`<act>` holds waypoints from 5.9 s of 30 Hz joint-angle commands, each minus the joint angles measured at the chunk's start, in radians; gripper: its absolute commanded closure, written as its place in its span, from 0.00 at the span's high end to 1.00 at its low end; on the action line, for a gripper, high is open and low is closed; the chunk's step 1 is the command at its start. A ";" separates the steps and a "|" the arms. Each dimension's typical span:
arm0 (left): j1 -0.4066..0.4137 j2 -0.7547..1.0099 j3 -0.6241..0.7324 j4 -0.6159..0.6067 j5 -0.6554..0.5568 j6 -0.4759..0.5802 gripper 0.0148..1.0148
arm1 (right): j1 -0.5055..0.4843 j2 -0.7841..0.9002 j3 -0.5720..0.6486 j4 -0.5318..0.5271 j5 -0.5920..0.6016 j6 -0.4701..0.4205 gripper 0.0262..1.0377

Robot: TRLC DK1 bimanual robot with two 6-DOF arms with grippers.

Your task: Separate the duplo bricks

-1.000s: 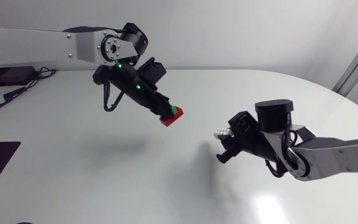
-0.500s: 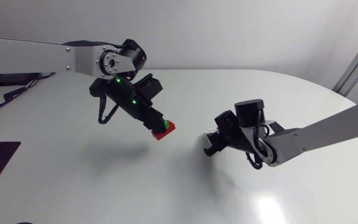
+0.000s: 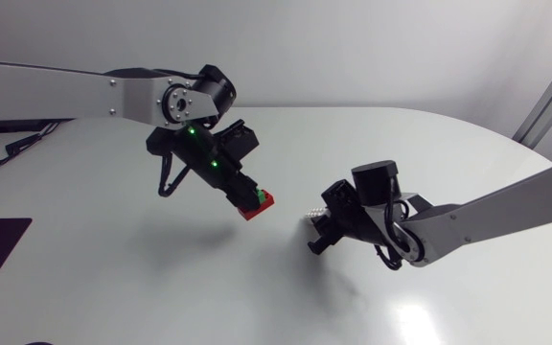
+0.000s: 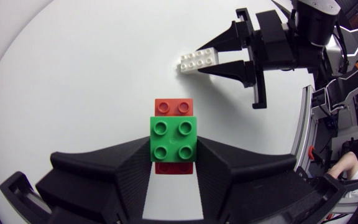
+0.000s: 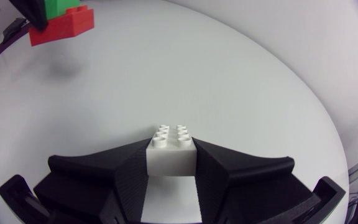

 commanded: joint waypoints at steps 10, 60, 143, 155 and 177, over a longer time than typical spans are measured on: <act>-0.038 -0.016 -0.023 0.012 -0.023 -0.003 0.06 | 0.010 0.004 -0.088 -0.079 0.001 -0.049 0.60; -0.164 -0.047 0.017 -0.223 0.308 0.632 0.07 | -0.086 -0.465 0.121 -0.828 -0.739 -0.407 0.86; -0.164 -0.001 0.121 -0.369 0.387 0.701 0.42 | 0.044 -0.489 0.055 -0.757 -0.691 -0.328 0.18; -0.188 -0.020 0.081 -0.321 0.385 0.686 0.09 | 0.044 -0.500 0.056 -0.759 -0.691 -0.312 0.18; -0.158 -0.107 0.066 -0.267 0.373 0.660 0.09 | 0.046 -0.443 0.045 -0.734 -0.660 -0.302 0.18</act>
